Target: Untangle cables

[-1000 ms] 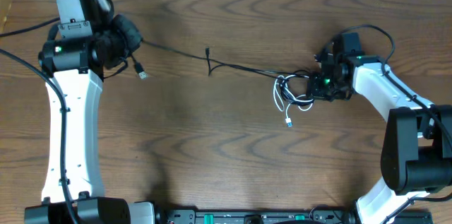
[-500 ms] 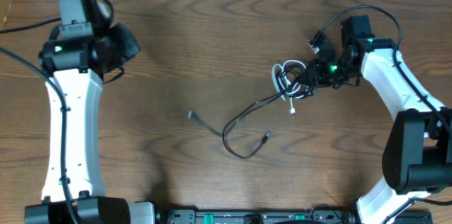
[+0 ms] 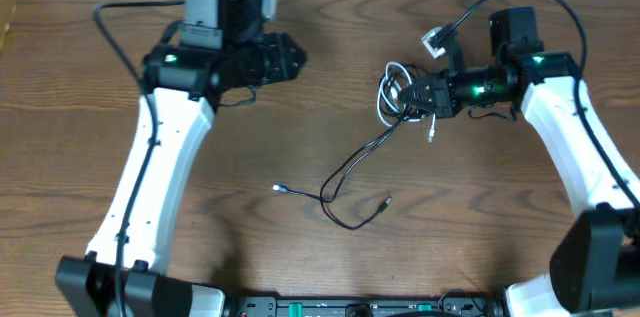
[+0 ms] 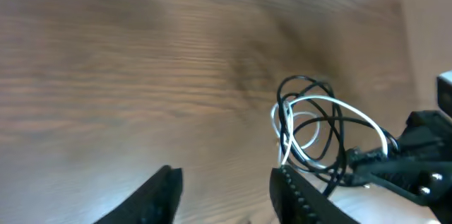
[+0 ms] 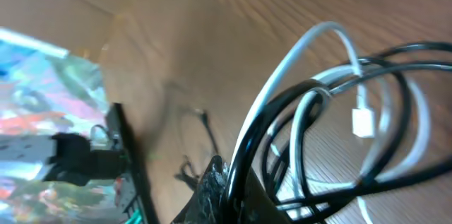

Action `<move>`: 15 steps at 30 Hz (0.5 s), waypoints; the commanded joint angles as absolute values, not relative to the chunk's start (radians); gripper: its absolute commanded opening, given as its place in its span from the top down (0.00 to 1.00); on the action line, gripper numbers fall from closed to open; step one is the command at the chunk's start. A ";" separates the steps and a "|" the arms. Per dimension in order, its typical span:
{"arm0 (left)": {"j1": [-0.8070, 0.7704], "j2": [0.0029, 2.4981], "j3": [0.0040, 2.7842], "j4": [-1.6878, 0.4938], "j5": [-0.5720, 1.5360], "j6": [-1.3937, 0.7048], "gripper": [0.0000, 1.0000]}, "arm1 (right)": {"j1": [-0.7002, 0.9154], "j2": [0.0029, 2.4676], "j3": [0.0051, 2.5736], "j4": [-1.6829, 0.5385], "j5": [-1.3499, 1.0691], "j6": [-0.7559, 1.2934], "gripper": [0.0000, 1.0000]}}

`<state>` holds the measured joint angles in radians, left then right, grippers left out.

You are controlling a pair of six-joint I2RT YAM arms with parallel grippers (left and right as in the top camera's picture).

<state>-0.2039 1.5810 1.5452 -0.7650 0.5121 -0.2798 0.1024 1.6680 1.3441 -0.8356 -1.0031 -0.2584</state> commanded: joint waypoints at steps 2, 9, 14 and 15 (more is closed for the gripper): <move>-0.245 1.658 1.556 -0.686 0.682 -0.259 0.50 | 0.105 1.629 1.367 -0.829 -1.174 -0.311 0.99; -0.276 1.795 1.556 -0.543 0.957 -0.235 0.43 | 0.098 1.629 1.367 -0.830 -1.179 -0.311 0.99; -0.295 1.866 1.556 -0.539 1.013 -0.175 0.43 | 0.075 1.629 1.367 -0.830 -1.192 -0.300 0.99; -0.300 1.875 1.556 -0.537 1.014 -0.168 0.43 | 0.071 1.629 1.367 -0.830 -1.200 -0.300 0.99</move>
<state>-0.2798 1.8332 1.5452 -0.5404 0.9493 -0.2222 0.0875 1.6463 1.3457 -0.8307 -1.1385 -0.2920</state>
